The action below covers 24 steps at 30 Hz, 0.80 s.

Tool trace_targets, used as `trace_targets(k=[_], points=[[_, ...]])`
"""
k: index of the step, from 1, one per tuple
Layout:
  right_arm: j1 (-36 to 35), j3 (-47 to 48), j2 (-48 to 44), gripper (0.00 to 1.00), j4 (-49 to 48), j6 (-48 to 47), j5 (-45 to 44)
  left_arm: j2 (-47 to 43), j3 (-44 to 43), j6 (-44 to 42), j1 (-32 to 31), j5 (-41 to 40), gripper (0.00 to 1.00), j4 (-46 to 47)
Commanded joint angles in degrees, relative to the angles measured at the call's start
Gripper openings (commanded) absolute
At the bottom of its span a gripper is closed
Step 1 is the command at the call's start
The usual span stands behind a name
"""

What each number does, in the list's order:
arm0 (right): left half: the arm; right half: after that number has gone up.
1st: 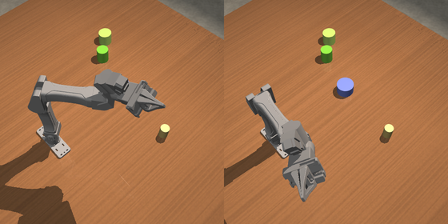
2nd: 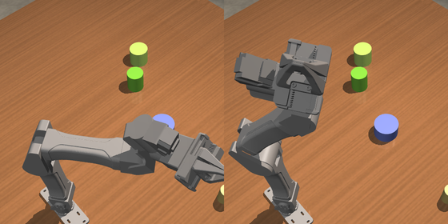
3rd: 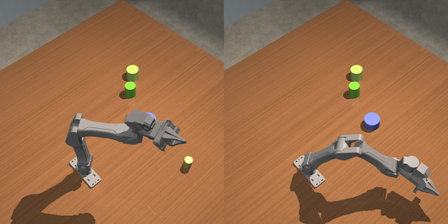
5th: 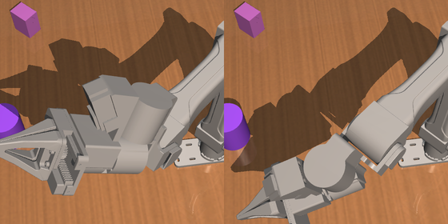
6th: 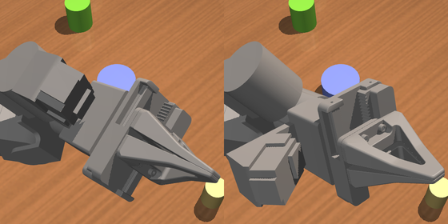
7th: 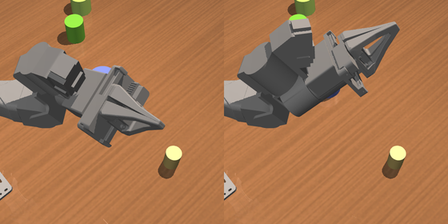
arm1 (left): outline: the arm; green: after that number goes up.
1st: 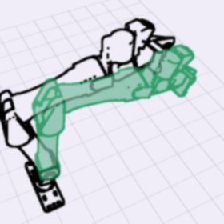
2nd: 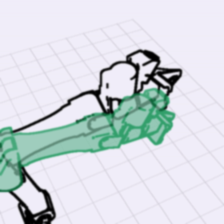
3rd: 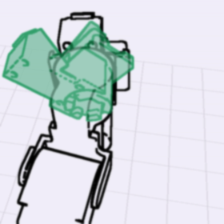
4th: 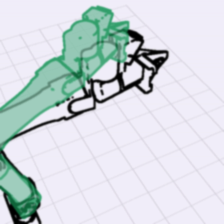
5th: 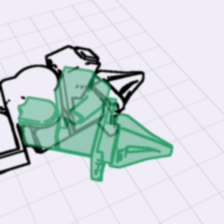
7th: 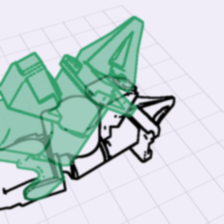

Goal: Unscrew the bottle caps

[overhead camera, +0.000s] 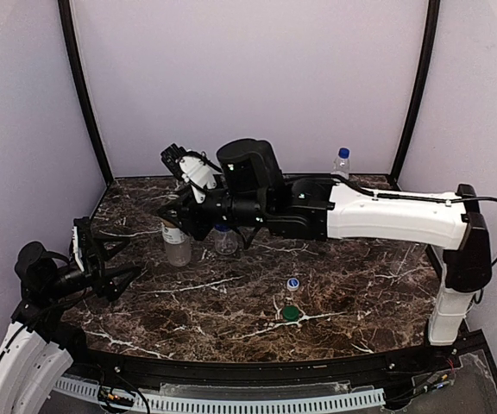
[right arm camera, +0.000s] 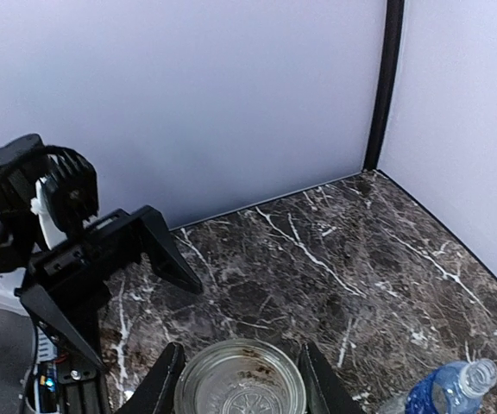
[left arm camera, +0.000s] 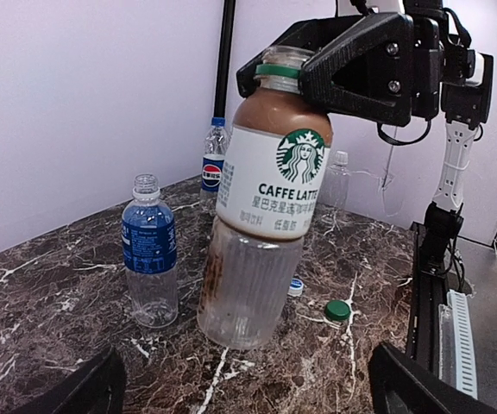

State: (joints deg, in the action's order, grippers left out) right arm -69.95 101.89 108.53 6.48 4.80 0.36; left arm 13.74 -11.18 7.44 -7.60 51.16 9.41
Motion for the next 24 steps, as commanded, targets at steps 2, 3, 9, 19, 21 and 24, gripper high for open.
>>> trace_targets(k=[2,3,9,19,21,24], points=[[0.53,-14.20,-2.14,0.00,-10.49,-6.35,-9.32,-0.26,0.81,-0.95,0.26,-1.18,0.99,-1.05],[0.52,-16.52,-2.25,0.00,-12.95,-6.83,-9.14,-0.23,0.81,-1.03,0.33,-1.17,0.99,-1.08],[1.48,-25.19,-2.30,0.00,-21.50,-7.38,-9.47,0.04,0.83,-1.47,0.33,-1.22,0.99,-1.56],[2.97,-34.77,-2.45,0.00,-30.15,-4.80,-7.27,0.15,0.76,-1.72,0.38,-1.27,0.99,-1.71],[3.06,-35.22,-2.04,0.00,-29.94,-4.80,-7.80,0.19,0.73,-1.73,0.38,-1.28,0.99,-1.76],[3.24,-35.16,-1.73,0.00,-29.56,-4.80,-7.66,0.23,0.74,-1.73,0.39,-1.24,0.99,-1.69]])
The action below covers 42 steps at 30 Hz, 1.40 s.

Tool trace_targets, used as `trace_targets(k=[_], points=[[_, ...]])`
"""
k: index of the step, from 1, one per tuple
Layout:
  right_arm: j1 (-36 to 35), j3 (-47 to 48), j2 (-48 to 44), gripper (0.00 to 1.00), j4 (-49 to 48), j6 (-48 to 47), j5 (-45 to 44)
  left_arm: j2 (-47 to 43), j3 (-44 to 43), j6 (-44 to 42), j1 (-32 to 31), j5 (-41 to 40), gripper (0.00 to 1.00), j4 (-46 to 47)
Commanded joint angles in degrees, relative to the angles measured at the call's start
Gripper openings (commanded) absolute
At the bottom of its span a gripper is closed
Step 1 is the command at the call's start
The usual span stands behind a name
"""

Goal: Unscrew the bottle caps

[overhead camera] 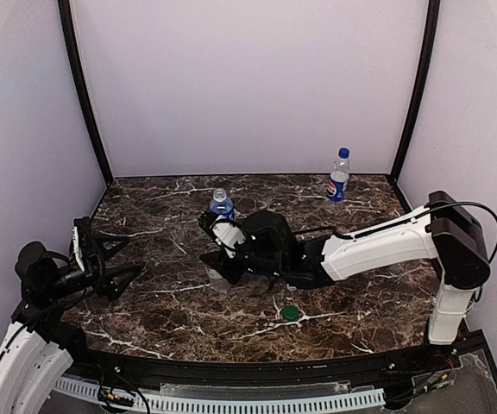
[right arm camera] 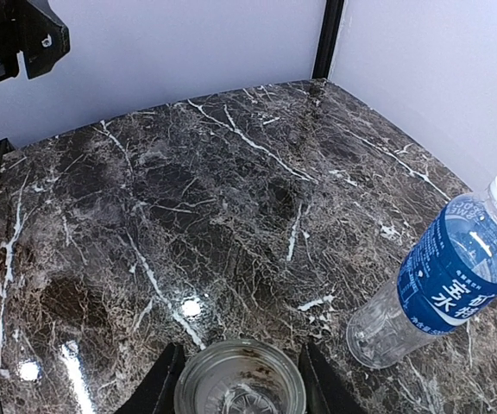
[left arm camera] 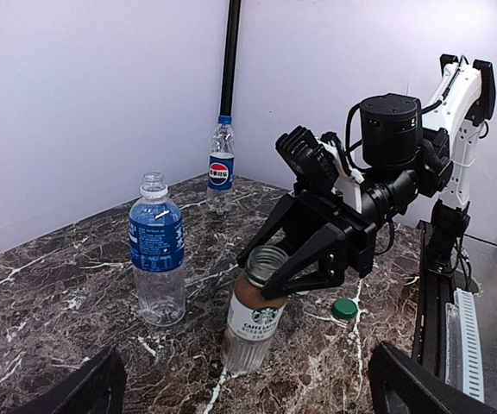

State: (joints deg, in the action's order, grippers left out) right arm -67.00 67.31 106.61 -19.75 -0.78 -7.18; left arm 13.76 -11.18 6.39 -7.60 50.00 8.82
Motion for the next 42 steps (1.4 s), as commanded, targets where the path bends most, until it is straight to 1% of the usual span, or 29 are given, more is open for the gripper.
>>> trace_targets(k=[1,4,5,7,8,9,10,13,14,15,16,22,26,28,29,32,35,36,39,42], points=[[0.36,-0.29,0.28,0.00,-2.55,0.78,-0.09,0.21,0.73,-0.68,0.34,-0.08,0.99,-1.09],[0.30,0.30,0.11,0.01,-1.16,2.48,-0.51,0.13,0.77,-0.71,0.38,-0.08,0.99,-1.09],[0.31,0.44,-0.01,0.15,-0.75,2.62,-0.91,0.13,0.73,-0.70,0.38,-0.08,0.99,-1.08],[0.30,0.57,-0.49,0.46,-0.15,2.67,-1.78,0.13,0.78,-0.69,0.32,-0.06,0.99,-1.02],[0.30,0.55,-0.72,0.58,0.02,2.57,-2.22,0.13,0.79,-0.60,0.35,-0.03,0.99,-1.00],[0.31,0.61,-0.96,0.67,0.30,2.48,-2.60,0.13,0.80,-0.59,0.37,-0.04,0.99,-0.96],[0.37,0.74,-1.18,0.74,0.51,2.26,-2.90,0.06,0.81,-0.55,0.38,-0.01,0.99,-0.92],[0.32,1.58,-1.81,0.84,1.52,1.61,-3.32,-0.02,0.81,-0.52,0.38,0.10,0.99,-0.83],[0.30,1.90,-1.96,0.89,1.66,1.44,-3.45,-0.04,0.81,-0.44,0.39,0.14,0.99,-0.78],[0.33,2.13,-1.99,0.96,1.83,1.29,-3.38,-0.05,0.81,-0.51,0.43,0.21,0.99,-0.81],[0.30,2.43,-2.07,0.98,2.03,1.21,-3.19,-0.05,0.81,-0.46,0.45,0.22,0.99,-0.77],[0.27,4.98,-3.80,0.99,5.37,1.34,-2.86,-0.11,0.81,-0.49,0.48,0.30,0.99,-0.79],[0.42,4.23,-9.55,0.99,5.18,1.14,-1.75,-0.34,0.85,-0.64,0.43,0.79,0.99,-0.74],[0.98,4.44,-13.43,0.99,7.55,1.41,-1.84,-0.46,0.81,-0.75,0.46,1.02,0.99,-0.73],[1.75,5.28,-15.25,0.99,10.21,2.55,-2.67,-0.48,0.86,-0.70,0.43,1.09,0.99,-0.67],[6.97,11.19,-18.76,0.99,24.92,6.83,-7.64,-0.56,0.90,-0.65,0.40,0.97,0.99,-0.49],[11.95,17.48,-19.24,0.99,39.48,8.18,-16.31,-0.93,0.90,-0.68,0.44,0.85,0.99,-0.59],[14.45,20.06,-18.79,0.99,44.68,9.51,-17.80,-1.02,0.90,-0.72,0.46,0.81,0.99,-0.74],[22.65,27.63,-16.71,0.99,56.68,11.72,-17.69,-1.18,0.82,-0.92,0.43,0.70,0.99,-0.96],[30.51,32.52,-13.95,0.99,62.38,10.45,-16.54,-1.11,0.89,-1.28,0.48,0.76,0.99,-1.15]])
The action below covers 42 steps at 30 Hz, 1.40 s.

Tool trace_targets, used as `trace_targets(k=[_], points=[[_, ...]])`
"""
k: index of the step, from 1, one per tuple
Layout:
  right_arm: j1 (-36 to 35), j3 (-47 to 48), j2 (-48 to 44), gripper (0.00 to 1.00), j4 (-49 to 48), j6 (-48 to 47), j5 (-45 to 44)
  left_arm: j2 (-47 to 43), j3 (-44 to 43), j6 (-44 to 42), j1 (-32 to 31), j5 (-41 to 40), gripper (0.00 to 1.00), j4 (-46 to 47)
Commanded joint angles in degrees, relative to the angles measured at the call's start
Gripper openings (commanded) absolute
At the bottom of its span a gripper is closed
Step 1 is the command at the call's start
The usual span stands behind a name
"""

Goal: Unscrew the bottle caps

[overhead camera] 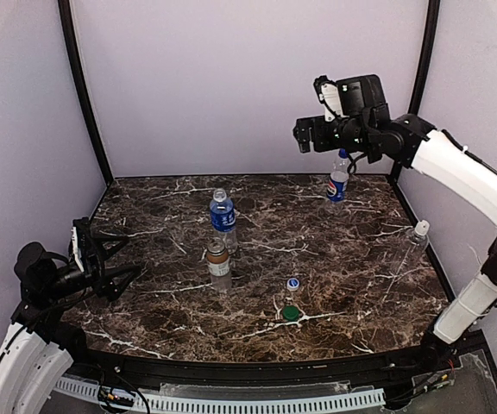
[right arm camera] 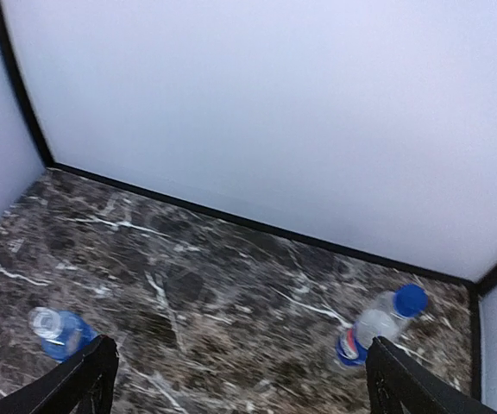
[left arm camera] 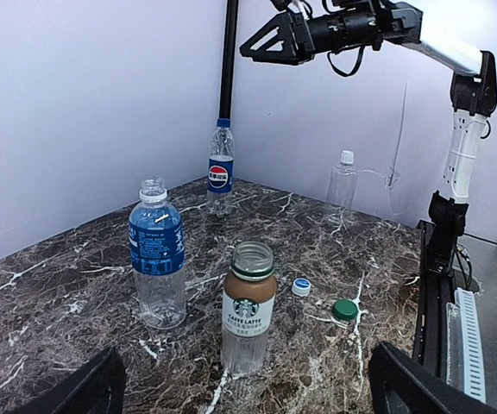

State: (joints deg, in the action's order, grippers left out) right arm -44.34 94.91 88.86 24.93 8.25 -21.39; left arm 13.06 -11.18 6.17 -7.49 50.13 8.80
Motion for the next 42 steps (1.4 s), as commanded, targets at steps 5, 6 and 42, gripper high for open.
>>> trace_targets(k=[5,6,42], points=[[18.48,13.20,10.53,0.99,20.85,-1.45,4.08,-0.52,0.92,-1.30,0.42,0.46,0.99,-1.36],[19.86,15.05,12.19,0.98,21.33,-2.12,4.86,-0.56,0.91,-1.35,0.51,0.39,0.99,-1.45],[27.47,26.37,30.52,0.30,24.21,-3.69,12.46,-0.94,0.98,-1.57,1.35,-0.05,0.99,-1.78]])
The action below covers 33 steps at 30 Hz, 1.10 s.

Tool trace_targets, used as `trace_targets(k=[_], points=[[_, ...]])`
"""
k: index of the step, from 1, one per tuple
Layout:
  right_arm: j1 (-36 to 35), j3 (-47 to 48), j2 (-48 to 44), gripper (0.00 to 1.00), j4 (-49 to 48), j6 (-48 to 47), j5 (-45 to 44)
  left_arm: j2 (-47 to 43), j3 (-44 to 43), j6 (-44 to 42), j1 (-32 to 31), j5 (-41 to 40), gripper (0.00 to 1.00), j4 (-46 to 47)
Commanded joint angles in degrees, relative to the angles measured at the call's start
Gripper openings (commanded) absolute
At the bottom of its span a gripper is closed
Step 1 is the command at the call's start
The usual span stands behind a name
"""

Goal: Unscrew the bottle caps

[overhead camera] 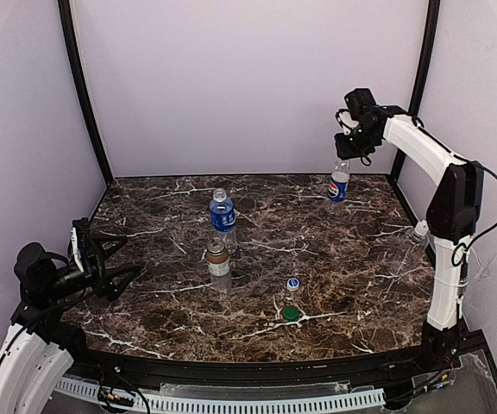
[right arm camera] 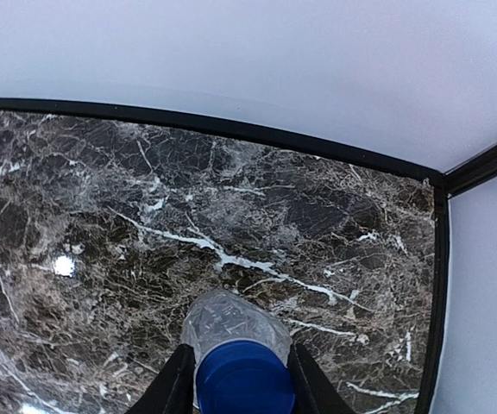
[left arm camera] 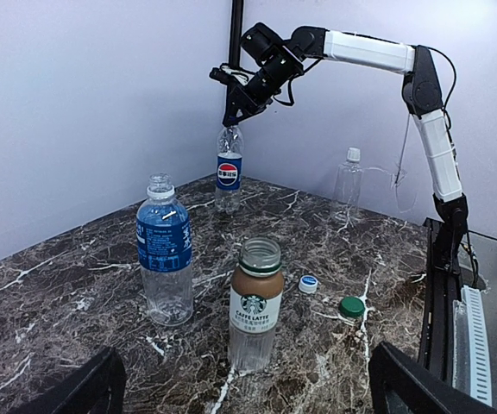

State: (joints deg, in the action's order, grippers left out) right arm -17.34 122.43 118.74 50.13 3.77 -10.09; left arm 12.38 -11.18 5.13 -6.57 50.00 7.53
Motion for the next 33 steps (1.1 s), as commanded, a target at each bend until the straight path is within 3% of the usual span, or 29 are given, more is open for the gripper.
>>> trace_targets(k=[1,5,10,14,21,24,29,33], points=[[0.47,-1.29,0.51,0.27,-1.06,0.86,1.32,-0.26,0.98,-0.48,0.42,0.09,0.99,-0.50],[0.46,-1.82,0.03,0.00,-1.02,1.19,2.32,-0.34,0.98,-0.42,0.43,0.07,0.99,-0.45],[0.35,-2.99,-4.54,0.00,-1.17,1.74,3.03,-0.26,0.98,-0.60,0.46,0.28,0.99,-0.29],[-2.18,-5.68,-13.44,0.00,-4.62,1.22,3.16,0.29,0.50,-0.68,0.36,-0.59,0.99,0.10],[-18.34,-9.25,-25.97,0.00,-16.30,-2.35,-3.36,2.77,-4.29,-3.50,0.34,-1.50,0.99,-1.76],[-26.06,-10.36,-27.85,0.00,-21.47,-2.85,0.05,4.80,-10.86,-11.01,0.33,-0.96,0.99,-6.22],[-33.52,-10.39,-25.07,0.00,-27.31,1.88,19.10,10.42,-23.48,-23.54,0.31,-3.08,0.99,-18.80],[-39.74,-6.65,-19.19,0.00,-27.51,3.01,22.09,13.95,-32.55,-36.20,0.31,-4.51,0.99,-30.35]])
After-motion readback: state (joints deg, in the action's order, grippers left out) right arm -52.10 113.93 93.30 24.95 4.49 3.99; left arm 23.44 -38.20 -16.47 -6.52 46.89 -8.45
